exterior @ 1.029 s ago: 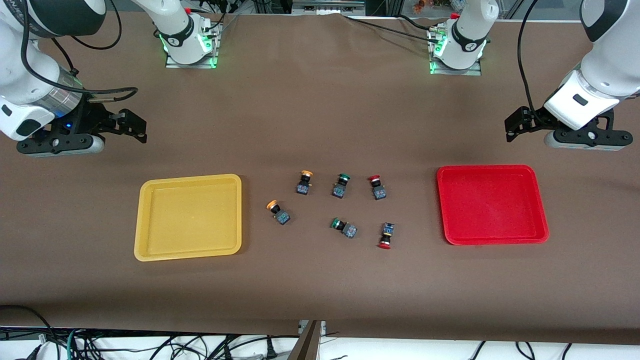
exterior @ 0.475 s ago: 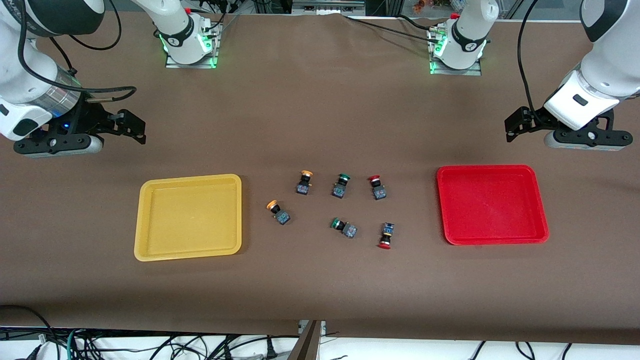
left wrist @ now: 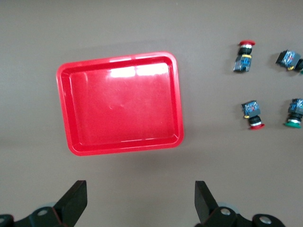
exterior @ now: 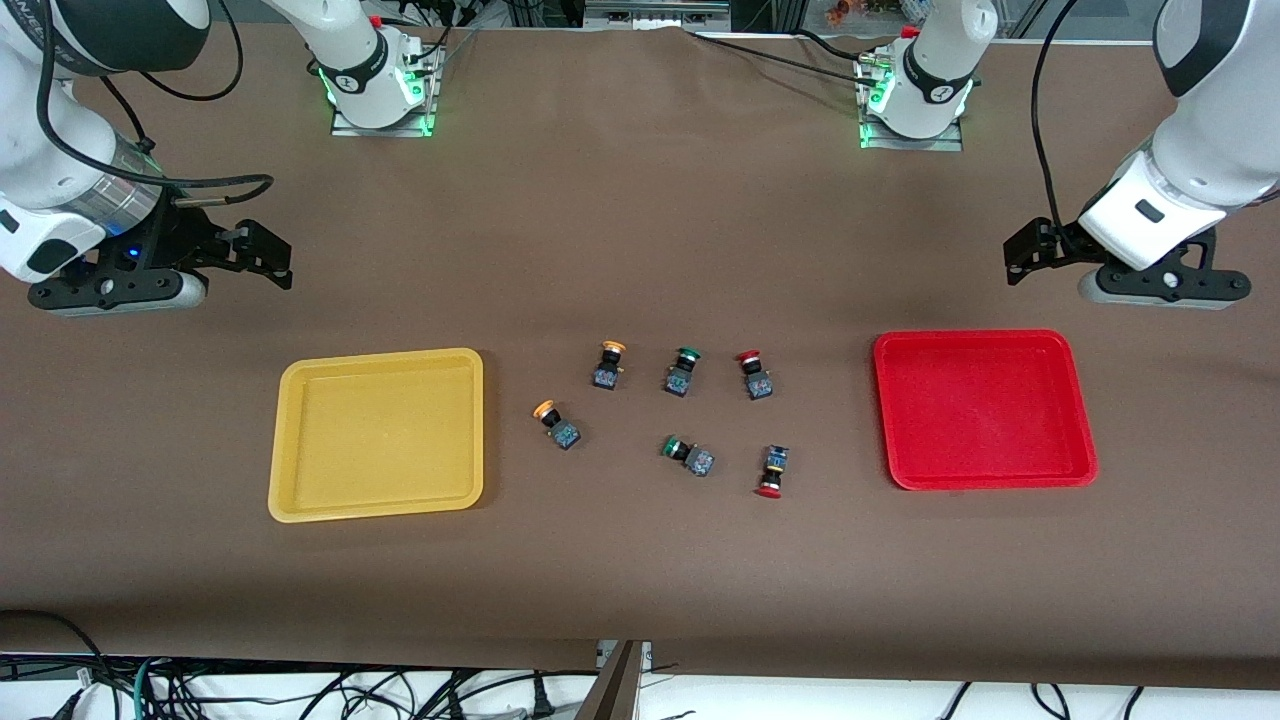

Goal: Place red and yellow buttons in trays
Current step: 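Reach the right gripper to an orange button while the left gripper reaches a red button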

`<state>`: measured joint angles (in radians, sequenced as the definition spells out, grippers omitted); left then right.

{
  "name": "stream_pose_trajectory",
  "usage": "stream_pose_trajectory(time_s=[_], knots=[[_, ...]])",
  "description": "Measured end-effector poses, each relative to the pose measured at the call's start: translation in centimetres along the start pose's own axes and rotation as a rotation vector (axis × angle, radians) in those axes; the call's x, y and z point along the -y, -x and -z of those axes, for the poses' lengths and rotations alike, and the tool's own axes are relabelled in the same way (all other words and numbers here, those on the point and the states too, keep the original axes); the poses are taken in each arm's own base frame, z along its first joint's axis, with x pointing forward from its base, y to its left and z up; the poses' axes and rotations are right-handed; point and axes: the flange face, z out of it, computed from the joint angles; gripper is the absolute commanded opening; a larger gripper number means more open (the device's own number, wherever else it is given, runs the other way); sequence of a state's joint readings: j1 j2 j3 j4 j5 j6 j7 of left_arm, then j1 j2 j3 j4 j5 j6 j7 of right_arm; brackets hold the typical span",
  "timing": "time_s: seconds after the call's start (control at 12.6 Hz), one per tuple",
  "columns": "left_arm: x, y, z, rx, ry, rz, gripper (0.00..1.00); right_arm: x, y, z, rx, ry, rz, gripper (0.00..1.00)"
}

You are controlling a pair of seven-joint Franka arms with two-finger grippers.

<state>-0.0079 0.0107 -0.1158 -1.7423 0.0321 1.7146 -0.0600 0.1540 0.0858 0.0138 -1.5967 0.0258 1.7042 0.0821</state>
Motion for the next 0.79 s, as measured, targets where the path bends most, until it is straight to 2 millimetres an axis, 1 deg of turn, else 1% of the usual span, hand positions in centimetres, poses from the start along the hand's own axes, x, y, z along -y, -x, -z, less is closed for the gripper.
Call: stream_pose_trajectory(time_s=[0.16, 0.24, 0.4, 0.47, 0.55, 0.63, 0.71, 0.79], knots=[[-2.0, -0.6, -1.8, 0.038, 0.002, -0.035, 1.00, 0.1, -0.1, -0.2, 0.004, 0.000, 0.016, 1.00], [-3.3, -0.8, -3.0, 0.063, 0.003, -0.059, 1.00, 0.3, -0.2, -0.7, 0.013, 0.002, 0.037, 1.00], [-6.6, -1.4, -6.0, 0.126, 0.001, -0.115, 1.00, 1.1, -0.5, -2.1, 0.047, 0.003, 0.075, 1.00], [-7.9, -2.2, -7.7, 0.126, 0.004, -0.132, 1.00, 2.0, -0.5, -2.9, 0.066, 0.004, 0.091, 1.00], [-8.6, -3.7, -9.1, 0.098, 0.014, -0.138, 1.00, 3.6, -0.7, -4.0, 0.079, 0.005, 0.117, 1.00], [-8.9, -5.4, -10.3, 0.060, 0.026, -0.139, 1.00, 5.7, -1.0, -5.5, 0.086, 0.005, 0.152, 1.00], [-9.3, -7.2, -11.4, 0.021, 0.039, -0.139, 1.00, 8.3, -1.6, -7.6, 0.085, 0.004, 0.191, 1.00], [-10.2, -8.8, -12.5, -0.020, 0.052, -0.148, 1.00, 11.0, -2.3, -10.5, 0.080, 0.002, 0.232, 1.00]])
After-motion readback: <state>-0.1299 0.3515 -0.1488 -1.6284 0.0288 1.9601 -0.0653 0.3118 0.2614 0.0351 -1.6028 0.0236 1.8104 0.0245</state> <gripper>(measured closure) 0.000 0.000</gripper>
